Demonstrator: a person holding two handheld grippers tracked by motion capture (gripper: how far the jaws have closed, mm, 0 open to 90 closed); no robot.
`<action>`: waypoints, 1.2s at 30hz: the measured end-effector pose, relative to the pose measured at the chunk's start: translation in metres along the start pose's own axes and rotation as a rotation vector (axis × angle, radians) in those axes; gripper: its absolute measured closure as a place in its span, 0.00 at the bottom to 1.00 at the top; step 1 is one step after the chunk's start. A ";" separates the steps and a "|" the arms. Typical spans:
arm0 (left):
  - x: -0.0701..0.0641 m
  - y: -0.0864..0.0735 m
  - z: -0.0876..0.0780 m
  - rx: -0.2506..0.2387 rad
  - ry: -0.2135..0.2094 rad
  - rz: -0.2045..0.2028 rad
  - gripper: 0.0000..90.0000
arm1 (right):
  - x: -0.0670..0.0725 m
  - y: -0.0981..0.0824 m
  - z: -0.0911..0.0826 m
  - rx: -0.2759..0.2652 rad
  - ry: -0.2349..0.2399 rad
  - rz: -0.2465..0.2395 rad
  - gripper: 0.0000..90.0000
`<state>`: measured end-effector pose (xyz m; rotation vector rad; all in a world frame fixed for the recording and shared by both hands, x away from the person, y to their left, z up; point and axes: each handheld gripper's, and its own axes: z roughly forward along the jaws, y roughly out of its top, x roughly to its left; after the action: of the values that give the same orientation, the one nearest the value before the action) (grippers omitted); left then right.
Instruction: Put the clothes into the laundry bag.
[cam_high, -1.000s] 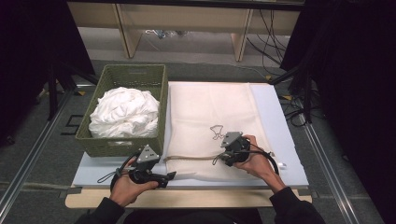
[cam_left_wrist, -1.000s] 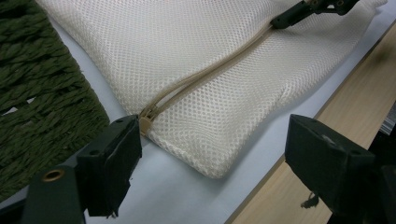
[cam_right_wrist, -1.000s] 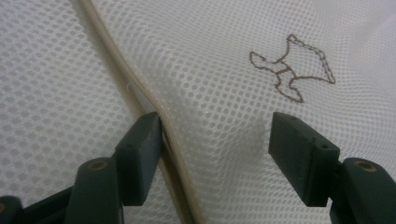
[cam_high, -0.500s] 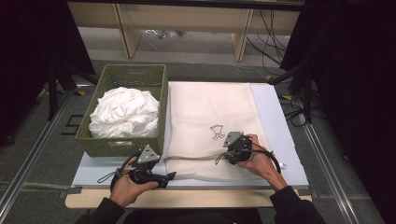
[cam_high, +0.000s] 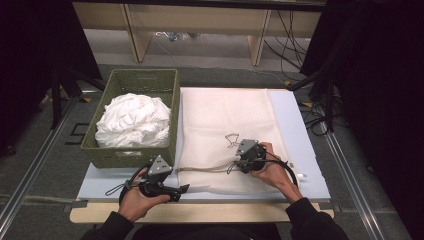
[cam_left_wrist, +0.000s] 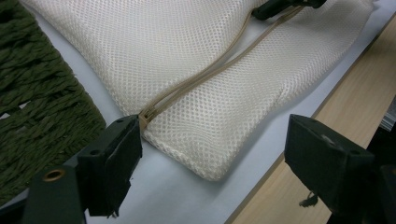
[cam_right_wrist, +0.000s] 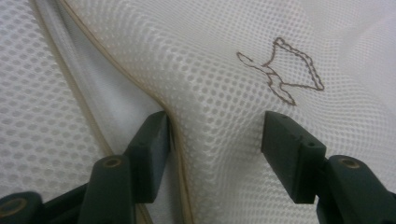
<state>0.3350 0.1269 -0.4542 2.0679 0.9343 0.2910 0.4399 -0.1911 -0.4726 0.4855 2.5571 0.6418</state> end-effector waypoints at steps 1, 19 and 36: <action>0.000 0.000 0.000 0.002 0.000 0.007 0.21 | 0.000 0.000 0.000 0.000 0.001 0.005 0.49; 0.000 0.000 0.000 0.004 0.015 0.008 0.21 | -0.003 0.000 0.002 -0.007 0.028 0.026 0.80; -0.001 0.011 -0.010 -0.064 0.007 0.002 0.23 | -0.009 0.006 -0.007 -0.021 0.029 0.046 0.96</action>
<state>0.3350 0.1276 -0.4394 2.0110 0.9159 0.3253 0.4454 -0.1926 -0.4614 0.5323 2.5699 0.6960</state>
